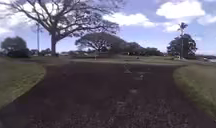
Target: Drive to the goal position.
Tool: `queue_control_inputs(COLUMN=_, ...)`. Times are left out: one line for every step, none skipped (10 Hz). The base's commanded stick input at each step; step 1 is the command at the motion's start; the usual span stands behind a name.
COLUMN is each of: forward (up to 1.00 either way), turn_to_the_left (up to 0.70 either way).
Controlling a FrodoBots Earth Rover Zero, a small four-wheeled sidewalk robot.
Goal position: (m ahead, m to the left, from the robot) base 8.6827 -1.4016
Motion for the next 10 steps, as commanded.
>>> queue_control_inputs(forward=0.50, turn_to_the_left=0.00)
queue_control_inputs(forward=0.50, turn_to_the_left=0.00)
queue_control_inputs(forward=0.50, turn_to_the_left=0.00)
queue_control_inputs(forward=0.50, turn_to_the_left=0.00)
queue_control_inputs(forward=0.50, turn_to_the_left=0.00)
queue_control_inputs(forward=0.50, turn_to_the_left=-0.28)
queue_control_inputs(forward=0.50, turn_to_the_left=-0.50)
queue_control_inputs(forward=0.50, turn_to_the_left=-0.50)
queue_control_inputs(forward=0.50, turn_to_the_left=-0.50)
queue_control_inputs(forward=0.50, turn_to_the_left=-0.50)
